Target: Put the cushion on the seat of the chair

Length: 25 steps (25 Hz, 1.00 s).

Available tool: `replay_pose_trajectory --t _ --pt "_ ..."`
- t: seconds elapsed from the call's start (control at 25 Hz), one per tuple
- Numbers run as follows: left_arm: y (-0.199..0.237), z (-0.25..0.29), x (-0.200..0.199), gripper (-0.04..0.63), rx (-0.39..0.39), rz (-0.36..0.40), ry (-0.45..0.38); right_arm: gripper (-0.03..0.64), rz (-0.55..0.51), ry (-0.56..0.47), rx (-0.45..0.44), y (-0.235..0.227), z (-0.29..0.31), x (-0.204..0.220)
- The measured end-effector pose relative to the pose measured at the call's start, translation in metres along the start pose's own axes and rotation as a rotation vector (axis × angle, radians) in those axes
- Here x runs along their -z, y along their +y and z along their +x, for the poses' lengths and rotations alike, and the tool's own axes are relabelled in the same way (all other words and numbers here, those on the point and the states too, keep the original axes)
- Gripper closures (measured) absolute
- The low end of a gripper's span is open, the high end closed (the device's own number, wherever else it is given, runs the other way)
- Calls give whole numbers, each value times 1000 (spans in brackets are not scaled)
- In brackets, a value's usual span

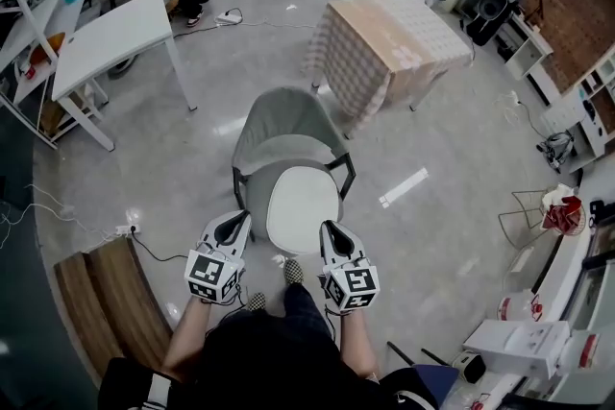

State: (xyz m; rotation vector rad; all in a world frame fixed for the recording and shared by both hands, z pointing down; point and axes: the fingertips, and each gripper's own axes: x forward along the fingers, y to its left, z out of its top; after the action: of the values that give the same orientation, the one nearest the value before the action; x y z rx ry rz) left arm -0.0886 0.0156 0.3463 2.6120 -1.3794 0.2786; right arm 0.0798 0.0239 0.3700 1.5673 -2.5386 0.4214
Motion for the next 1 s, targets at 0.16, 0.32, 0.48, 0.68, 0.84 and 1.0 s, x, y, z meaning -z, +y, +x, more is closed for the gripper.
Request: replay_pose_trajectory --t 0.16,0.32,0.48,0.68,0.84,1.0 --pt "-4 -21 1 575 0 4 -1 572 -11 -21 -2 16 -18 -6" --pt "-11 -34 -5 575 11 13 -20 572 -17 -40 10 23 -35 -11" --pt "-17 -44 -14 575 25 25 -42 572 -15 -50 19 28 -47 -10" --pt "-18 -50 -14 575 29 20 -45 572 -17 -55 31 33 -55 -6" --pt "-21 -51 -10 575 34 22 -42 575 -39 -52 37 37 -54 -4" --pt "-25 -50 -12 575 39 27 -38 575 -38 -45 36 37 -56 -4"
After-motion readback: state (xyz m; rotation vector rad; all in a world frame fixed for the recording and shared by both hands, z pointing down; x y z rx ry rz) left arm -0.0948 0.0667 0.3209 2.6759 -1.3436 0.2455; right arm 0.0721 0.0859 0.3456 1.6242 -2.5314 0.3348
